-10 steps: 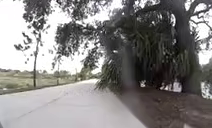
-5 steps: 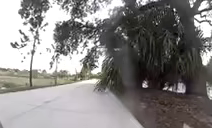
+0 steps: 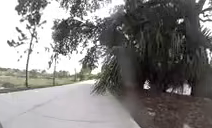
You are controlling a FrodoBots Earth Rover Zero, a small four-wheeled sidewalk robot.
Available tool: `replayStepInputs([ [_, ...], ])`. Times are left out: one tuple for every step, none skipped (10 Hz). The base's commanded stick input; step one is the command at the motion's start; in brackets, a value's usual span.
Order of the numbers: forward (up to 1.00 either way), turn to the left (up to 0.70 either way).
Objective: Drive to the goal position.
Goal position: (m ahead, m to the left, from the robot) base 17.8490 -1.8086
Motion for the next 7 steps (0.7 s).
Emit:
replayStepInputs([
  [0.47,0.13],
  [0.47,0.20],
  [0.47,0.24],
  [0.47,0.27],
  [0.47,0.28],
  [0.47,0.28],
  [0.47,0.28],
])
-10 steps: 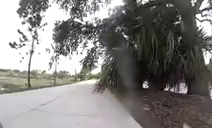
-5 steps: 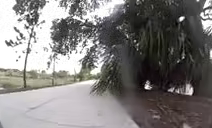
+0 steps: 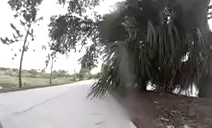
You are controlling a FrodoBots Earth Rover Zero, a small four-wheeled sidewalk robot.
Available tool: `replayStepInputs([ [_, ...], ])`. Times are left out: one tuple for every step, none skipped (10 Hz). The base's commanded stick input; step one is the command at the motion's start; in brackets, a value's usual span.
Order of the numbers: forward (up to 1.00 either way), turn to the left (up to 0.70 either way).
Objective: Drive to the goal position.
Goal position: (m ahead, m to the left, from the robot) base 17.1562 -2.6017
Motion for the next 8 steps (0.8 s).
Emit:
replayStepInputs([
  [0.47,0.28],
  [0.47,0.28],
  [0.47,0.28],
  [0.47,0.28],
  [0.47,0.28],
  [0.47,0.28],
  [0.47,0.28],
  [0.47,0.28],
])
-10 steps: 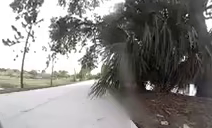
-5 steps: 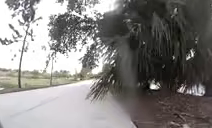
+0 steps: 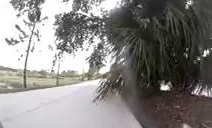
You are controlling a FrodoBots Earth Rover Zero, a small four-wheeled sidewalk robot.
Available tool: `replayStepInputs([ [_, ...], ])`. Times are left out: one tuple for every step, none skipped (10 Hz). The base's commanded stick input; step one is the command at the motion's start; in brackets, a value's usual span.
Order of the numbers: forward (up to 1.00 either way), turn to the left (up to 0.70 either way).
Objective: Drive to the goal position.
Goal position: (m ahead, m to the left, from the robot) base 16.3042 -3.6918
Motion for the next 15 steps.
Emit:
replayStepInputs([
  [0.47,0.28],
  [0.47,0.28],
  [0.47,0.28],
  [0.47,0.28],
  [0.47,0.22],
  [0.48,0.03],
  [0.48,0.03],
  [0.48,0.03],
  [0.48,0.03],
  [0.48,0.03],
  [0.49,0.03],
  [0.52,0.03],
  [0.53,0.02],
  [0.54,0.02],
  [0.56,0.01],
])
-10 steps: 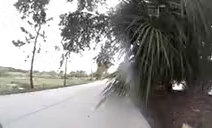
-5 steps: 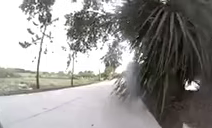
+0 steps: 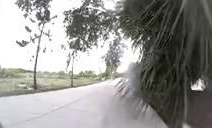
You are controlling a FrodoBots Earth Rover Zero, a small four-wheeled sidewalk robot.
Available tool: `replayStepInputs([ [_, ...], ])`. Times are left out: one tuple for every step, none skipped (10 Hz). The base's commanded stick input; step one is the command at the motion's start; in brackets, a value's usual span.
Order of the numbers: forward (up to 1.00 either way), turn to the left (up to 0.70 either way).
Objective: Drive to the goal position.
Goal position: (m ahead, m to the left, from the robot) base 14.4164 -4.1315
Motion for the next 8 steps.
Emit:
replayStepInputs([
  [0.59,0.01],
  [0.60,0.01],
  [0.60,0.01],
  [0.60,0.01],
  [0.60,0.01],
  [0.60,0.01],
  [0.60,0.01],
  [0.60,0.01],
])
